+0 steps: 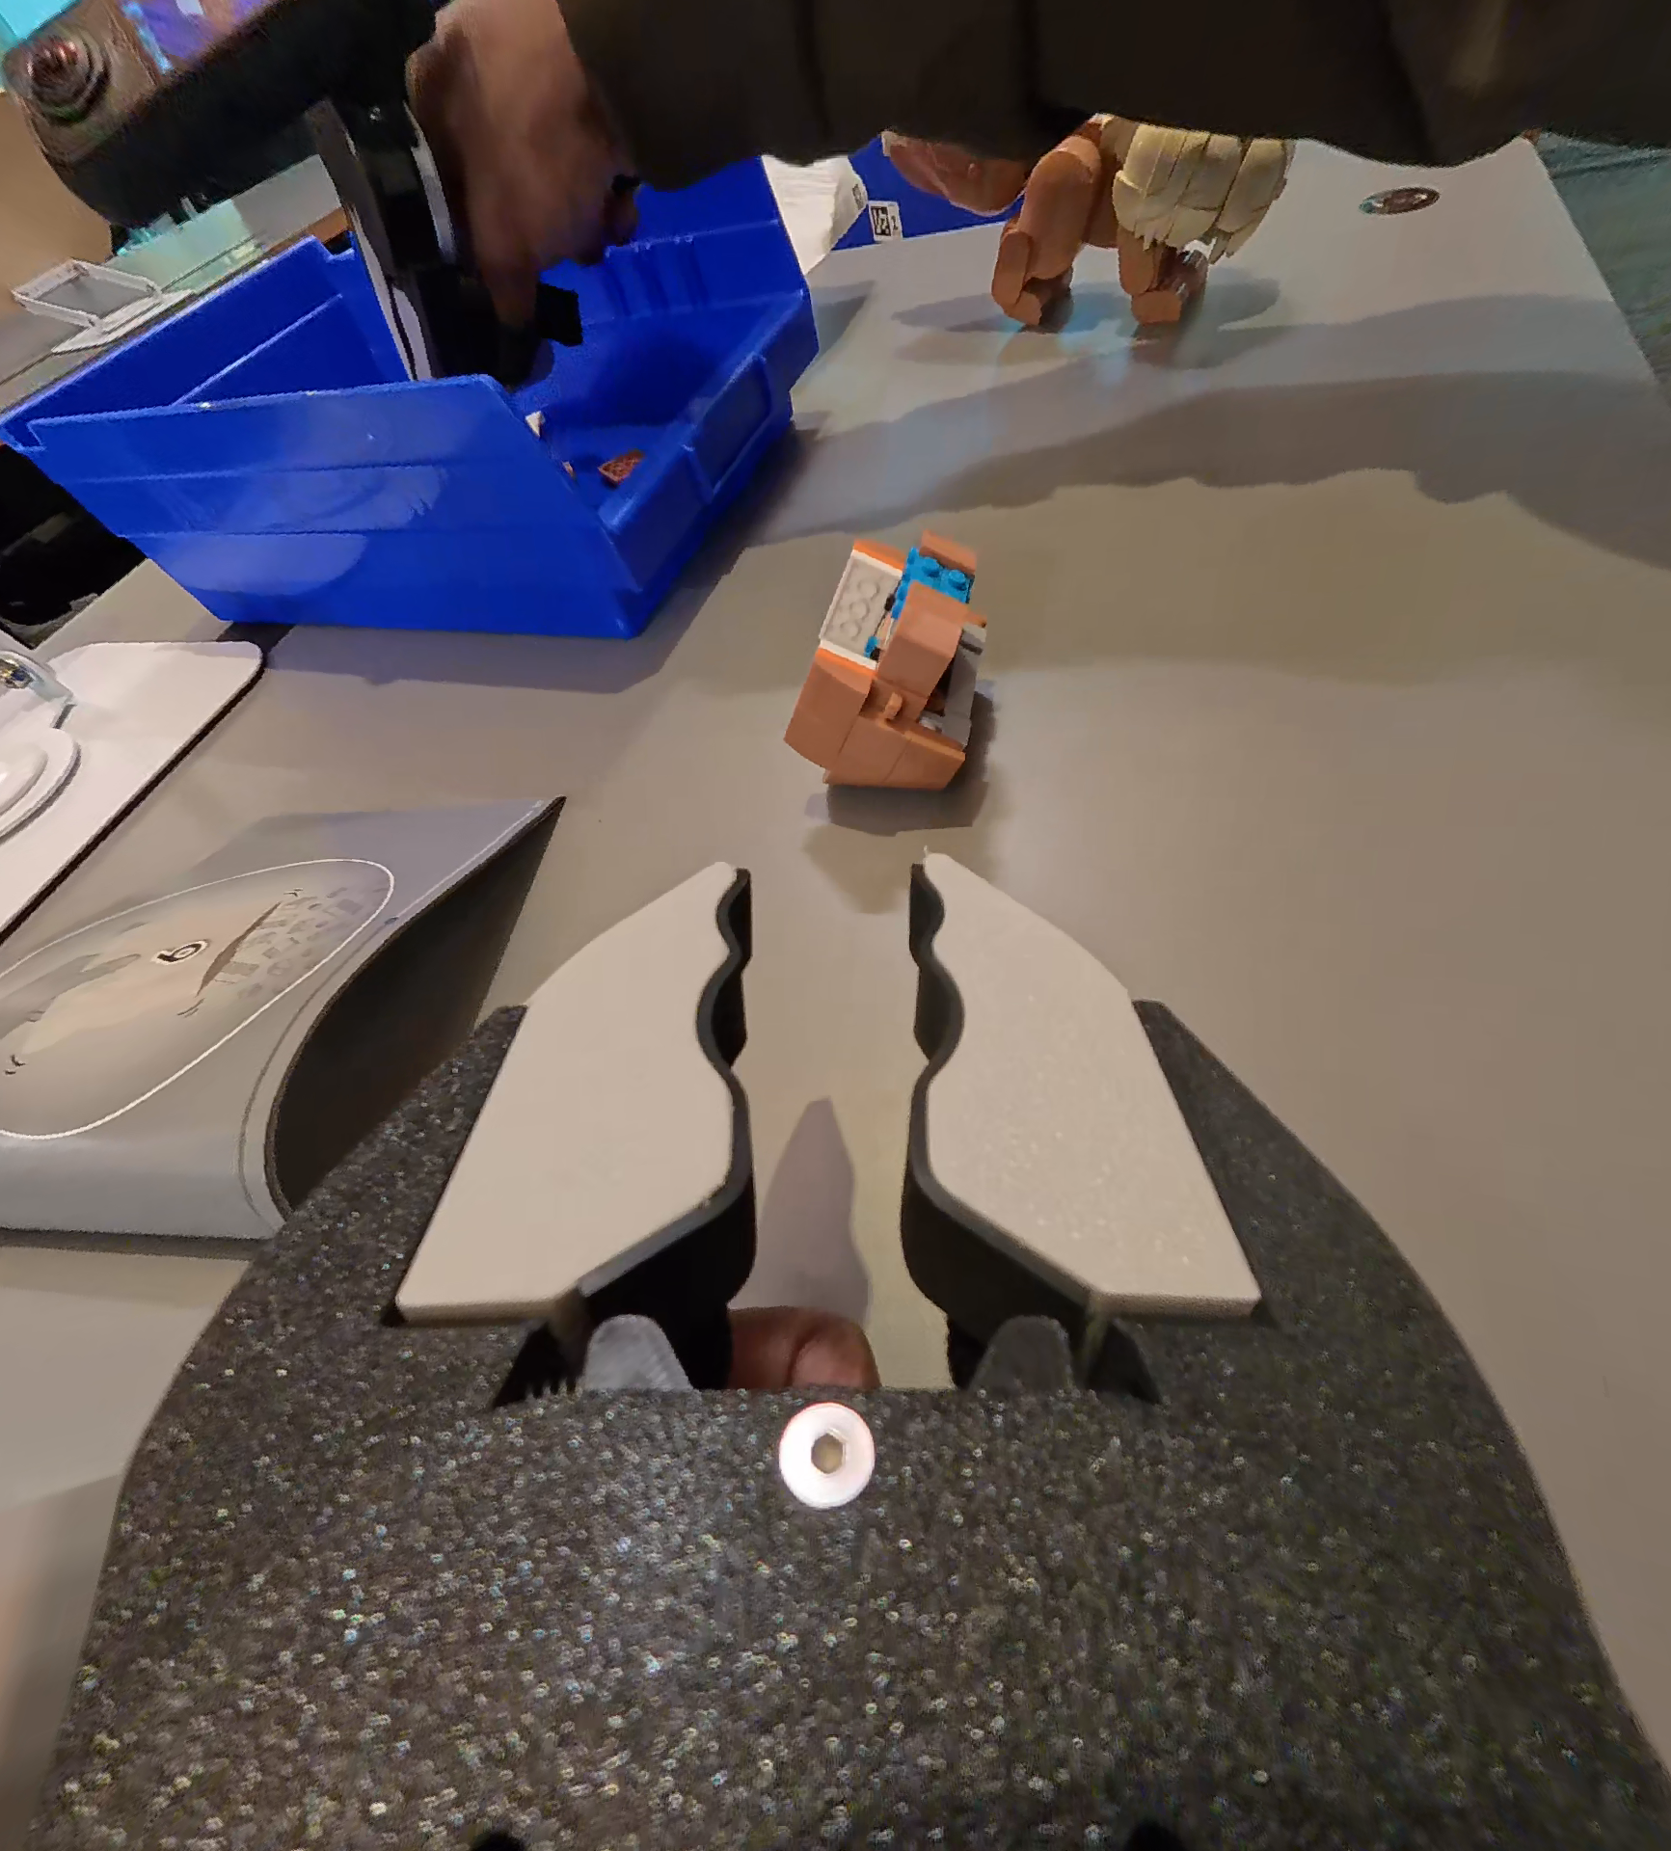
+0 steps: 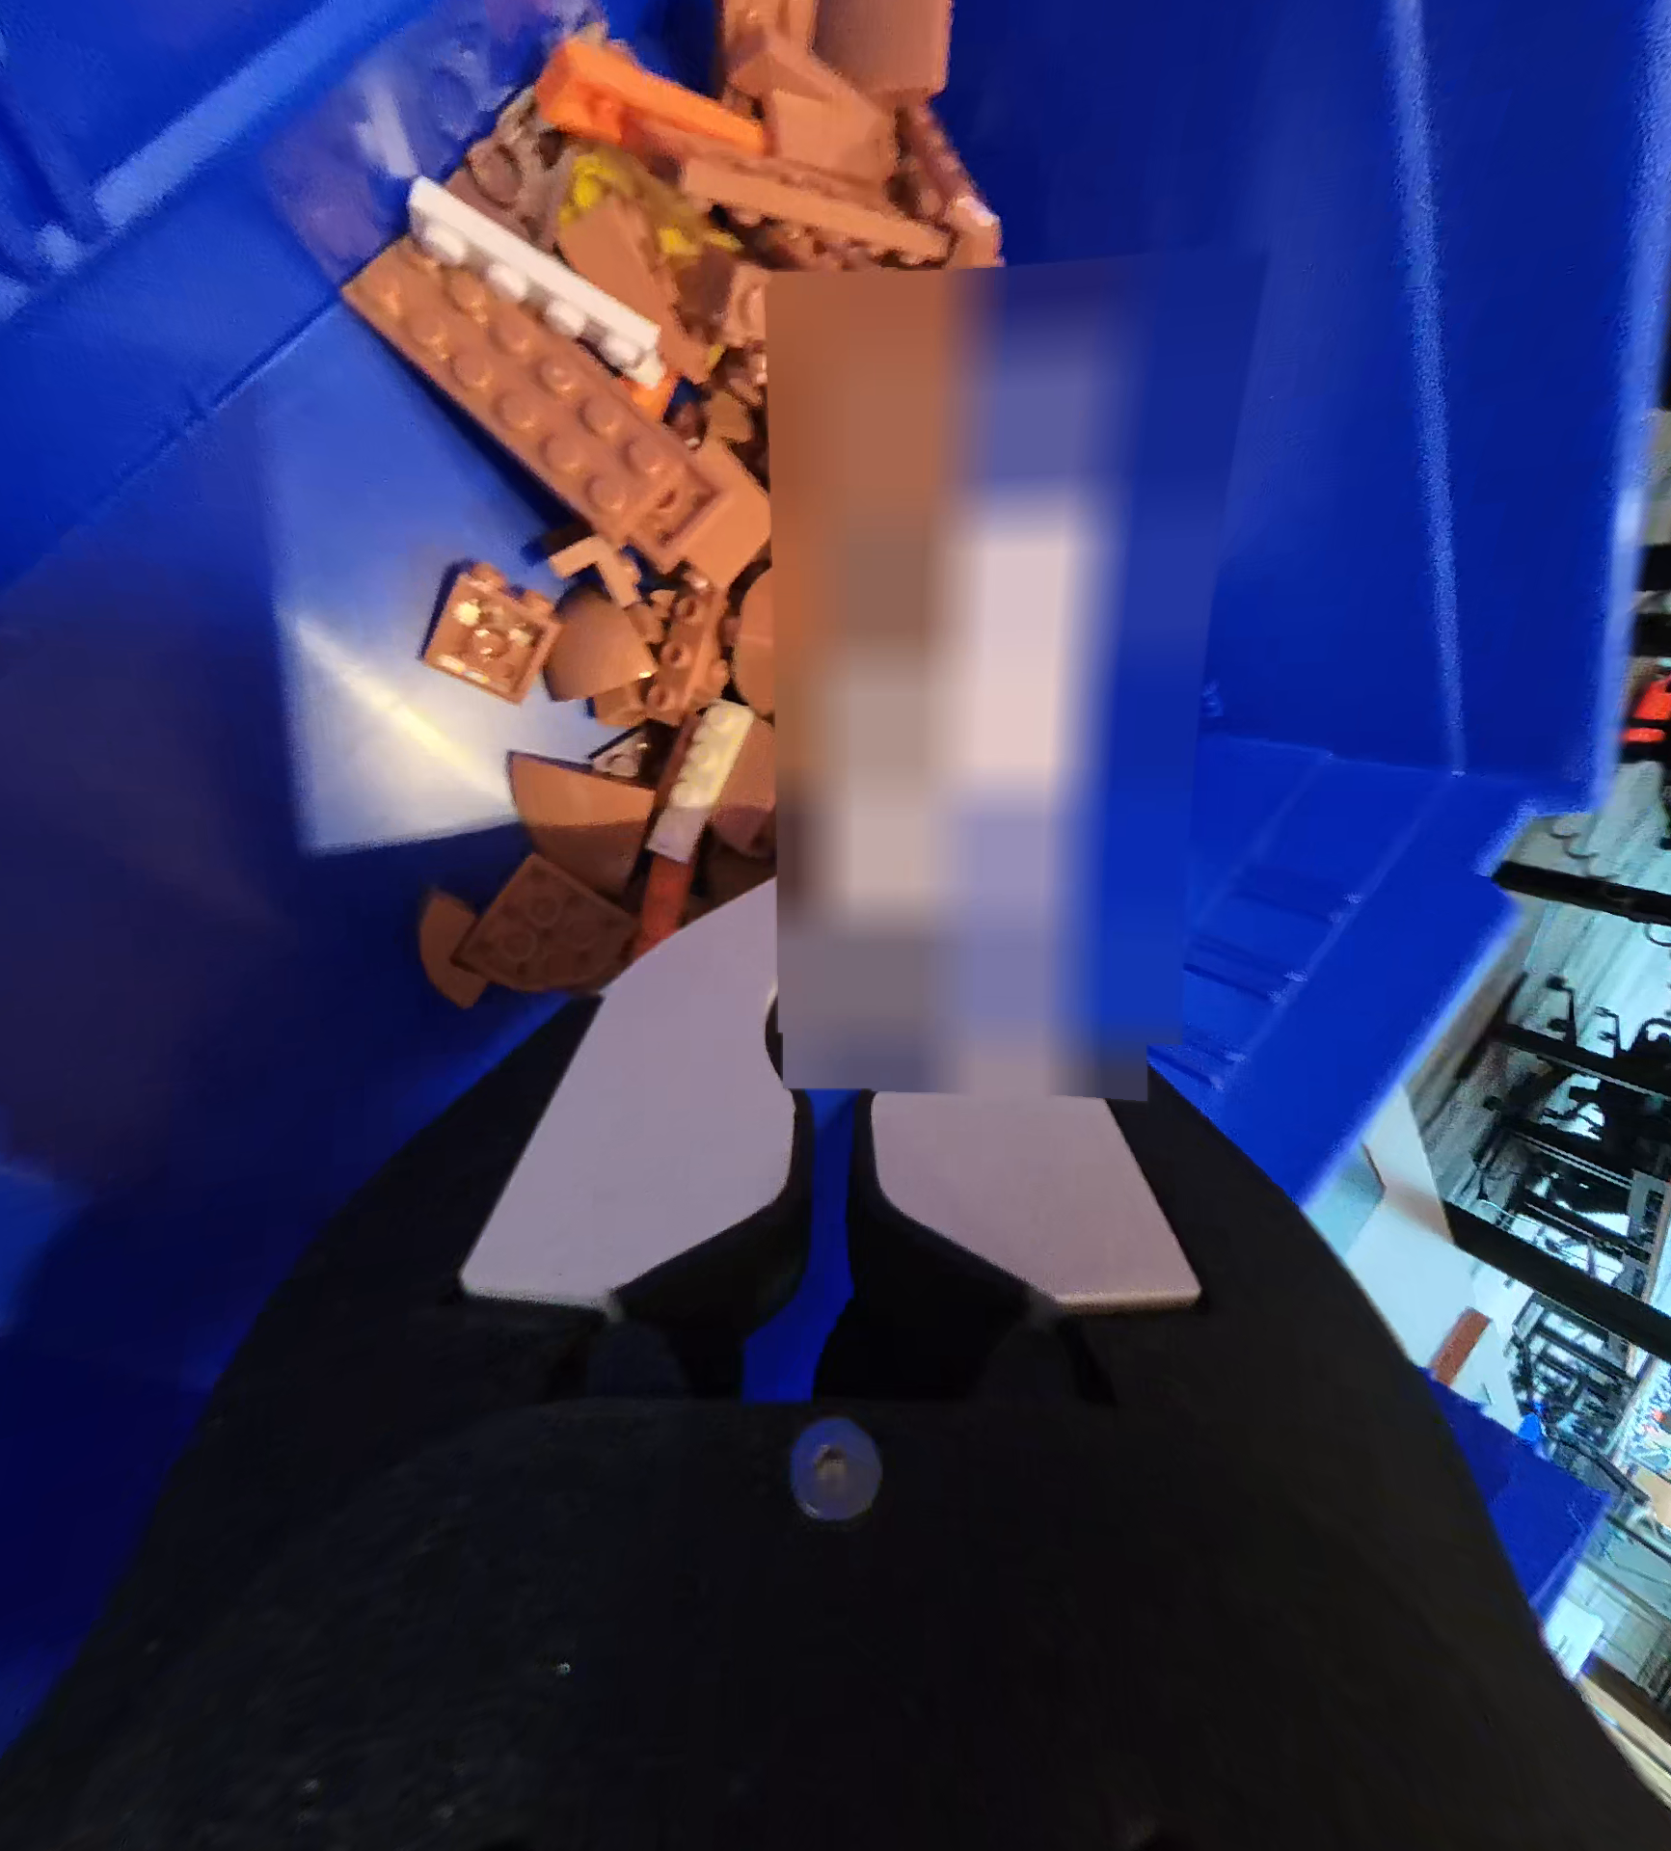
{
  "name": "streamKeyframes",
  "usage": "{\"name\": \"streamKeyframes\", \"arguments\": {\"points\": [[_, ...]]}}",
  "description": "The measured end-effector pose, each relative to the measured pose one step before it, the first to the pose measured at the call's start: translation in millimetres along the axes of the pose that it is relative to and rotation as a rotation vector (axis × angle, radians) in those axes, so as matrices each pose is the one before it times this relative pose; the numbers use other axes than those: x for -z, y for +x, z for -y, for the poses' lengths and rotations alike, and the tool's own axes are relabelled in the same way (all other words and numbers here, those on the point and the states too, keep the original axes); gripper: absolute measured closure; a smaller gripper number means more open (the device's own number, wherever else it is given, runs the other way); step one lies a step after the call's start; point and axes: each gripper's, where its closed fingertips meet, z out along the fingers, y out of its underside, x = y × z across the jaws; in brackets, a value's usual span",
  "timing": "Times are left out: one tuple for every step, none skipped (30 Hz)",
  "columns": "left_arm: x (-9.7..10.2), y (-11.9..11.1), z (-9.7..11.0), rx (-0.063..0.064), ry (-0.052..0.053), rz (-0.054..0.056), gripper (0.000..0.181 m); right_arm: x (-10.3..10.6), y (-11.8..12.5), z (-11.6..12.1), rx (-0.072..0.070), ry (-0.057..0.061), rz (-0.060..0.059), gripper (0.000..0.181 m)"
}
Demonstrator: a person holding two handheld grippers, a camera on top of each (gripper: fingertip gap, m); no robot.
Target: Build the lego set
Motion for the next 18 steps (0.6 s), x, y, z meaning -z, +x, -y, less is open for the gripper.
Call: {"name": "streamKeyframes", "arguments": {"points": [[0.18,-0.54,-0.11,0.0015,0.0006,0.0018,0.151,3.38,6.01,1.24,-0.0109,0.0131,-0.0200,0.181],[0.13,-0.63,-0.13,0.0013,0.0002,0.0020,0.151,4.18,6.87,0.95,-0.0117,0.0145,-0.0206,0.181],[0.08,-0.41,-0.27,0.0011,0.0004,0.0016,0.151,5.17,7.68,0.91,-0.0129,0.0185,-0.0216,0.181],[-0.08,-0.36,-0.25,0.0019,0.0002,0.0007,0.151,6.26,7.59,1.25,-0.0170,0.0249,-0.0167,0.181],[-0.06,-0.11,-0.11,0.0031,0.0018,-0.0007,0.151,7.45,6.46,1.34,-0.0211,0.0281,-0.0084,0.181],[-0.15,-0.03,0.18,0.0053,0.0037,-0.0020,0.151,9.00,5.37,1.72,-0.0195,0.0313,-0.0045,0.181],[0.02,-0.12,0.24,0.0080,0.0044,-0.0025,0.152,10.53,4.43,2.38,-0.0139,0.0363,-0.0064,0.181],[-0.01,-0.25,0.35,0.0107,0.0050,-0.0029,0.152,11.87,3.37,2.65,-0.0094,0.0378,-0.0085,0.181],[0.22,-0.38,0.75,0.0161,0.0086,-0.0050,0.152,12.91,1.41,3.34,-0.0044,0.0407,-0.0053,0.181],[0.24,-0.48,1.29,0.0235,0.0125,-0.0064,0.152,13.73,-1.05,4.67,0.0027,0.0481,-0.0004,0.181],[0.47,-1.03,1.72,0.0317,0.0157,-0.0058,0.152,14.36,-3.18,5.55,0.0067,0.0505,-0.0006,0.181],[0.62,-1.63,1.87,0.0402,0.0169,-0.0054,0.152,14.26,-4.57,5.56,0.0091,0.0444,-0.0027,0.181],[0.49,-1.83,1.73,0.0466,0.0180,-0.0071,0.152,13.98,-6.56,6.00,0.0148,0.0434,-0.0026,0.181],[0.65,-1.63,2.07,0.0508,0.0202,-0.0104,0.151,13.65,-8.28,7.35,0.0186,0.0476,-0.0024,0.181],[0.70,-0.72,2.54,0.0532,0.0233,-0.0179,0.151,13.24,-10.23,9.27,0.0212,0.0532,0.0009,0.181],[0.85,0.79,2.99,0.0561,0.0256,-0.0288,0.151,12.90,-12.04,11.53,0.0235,0.0597,0.0023,0.181],[0.88,2.04,3.39,0.0598,0.0266,-0.0378,0.150,12.48,-12.38,12.99,0.0236,0.0599,-0.0040,0.181],[0.87,1.65,3.76,0.0608,0.0272,-0.0360,0.149,11.68,-12.55,14.10,0.0228,0.0548,-0.0071,0.181]]}}
